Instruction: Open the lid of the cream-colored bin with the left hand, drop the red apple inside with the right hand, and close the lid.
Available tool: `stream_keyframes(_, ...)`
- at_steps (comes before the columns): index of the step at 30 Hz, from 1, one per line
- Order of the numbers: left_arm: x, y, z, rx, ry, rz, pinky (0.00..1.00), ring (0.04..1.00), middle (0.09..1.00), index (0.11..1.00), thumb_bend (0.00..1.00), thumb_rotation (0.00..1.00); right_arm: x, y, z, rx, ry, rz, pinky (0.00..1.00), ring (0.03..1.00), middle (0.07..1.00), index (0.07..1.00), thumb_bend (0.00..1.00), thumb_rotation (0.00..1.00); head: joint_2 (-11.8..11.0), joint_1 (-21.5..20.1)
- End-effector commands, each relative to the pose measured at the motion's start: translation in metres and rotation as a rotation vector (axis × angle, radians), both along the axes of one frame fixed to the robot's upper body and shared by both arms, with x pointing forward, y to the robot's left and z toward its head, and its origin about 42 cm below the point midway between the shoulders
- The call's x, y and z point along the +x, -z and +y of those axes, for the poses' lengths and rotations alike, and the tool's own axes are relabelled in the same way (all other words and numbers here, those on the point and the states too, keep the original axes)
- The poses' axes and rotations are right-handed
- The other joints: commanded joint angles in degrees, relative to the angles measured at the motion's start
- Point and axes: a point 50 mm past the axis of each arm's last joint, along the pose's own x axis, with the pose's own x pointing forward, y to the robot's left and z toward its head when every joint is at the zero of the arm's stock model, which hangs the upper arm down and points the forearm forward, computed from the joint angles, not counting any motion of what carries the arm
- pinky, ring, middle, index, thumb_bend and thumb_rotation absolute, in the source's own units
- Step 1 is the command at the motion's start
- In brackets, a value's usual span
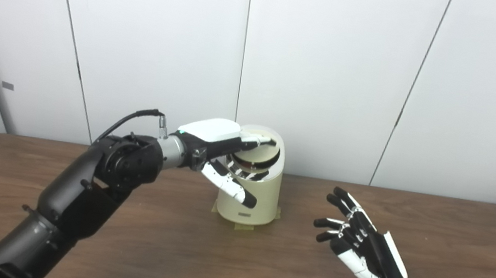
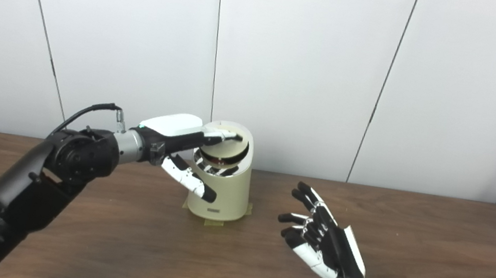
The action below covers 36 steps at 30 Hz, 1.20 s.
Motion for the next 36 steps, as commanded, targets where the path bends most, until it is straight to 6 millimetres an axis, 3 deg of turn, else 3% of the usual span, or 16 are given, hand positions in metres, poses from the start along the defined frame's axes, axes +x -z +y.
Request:
stream_keyframes(1, 0.000, -0.021, 0.004, -0.024, -0.009, -0.051, 0.93, 0.987, 1.000, 1.000, 1.00, 0.70, 0.009, -0.022, 0.003, -0.003, -0.006, -0.083, 0.55, 0.679, 0.887, 0.906, 0.89, 0.63, 0.32, 0.06)
stream_keyframes(15, -0.006, -0.003, 0.011, -0.022, -0.003, -0.054, 0.90, 0.970, 0.990, 0.994, 1.00, 0.70, 0.006, -0.024, 0.002, -0.011, -0.005, -0.079, 0.56, 0.683, 0.886, 0.906, 0.91, 0.64, 1.18, 0.02)
stream_keyframes(18, -0.007, 0.002, 0.009, 0.046, 0.010, -0.109, 0.84, 0.954, 0.972, 0.969, 1.00, 0.70, 0.005, -0.025, 0.002, -0.005, -0.005, -0.075, 0.56, 0.680, 0.886, 0.904, 0.91, 0.64, 1.38, 0.04)
stream_keyframes(23, -0.011, 0.012, 0.003, 0.197, 0.056, -0.186, 0.89, 0.957, 0.969, 0.959, 1.00, 0.70, 0.004, -0.026, 0.004, -0.004, -0.011, -0.076, 0.56, 0.680, 0.887, 0.905, 0.89, 0.63, 1.87, -0.05)
stream_keyframes(26, -0.016, 0.016, -0.002, 0.241, 0.071, -0.172, 0.92, 0.975, 0.982, 0.967, 1.00, 0.68, 0.004, -0.027, 0.004, -0.005, -0.012, -0.076, 0.55, 0.677, 0.885, 0.905, 0.89, 0.64, 2.19, -0.03)
stream_keyframes(36, -0.023, 0.023, -0.008, 0.295, 0.091, -0.097, 0.89, 0.949, 0.961, 0.945, 1.00, 0.70, 0.002, -0.029, 0.005, 0.011, -0.012, -0.070, 0.55, 0.675, 0.886, 0.905, 0.88, 0.62, 2.85, 0.01)
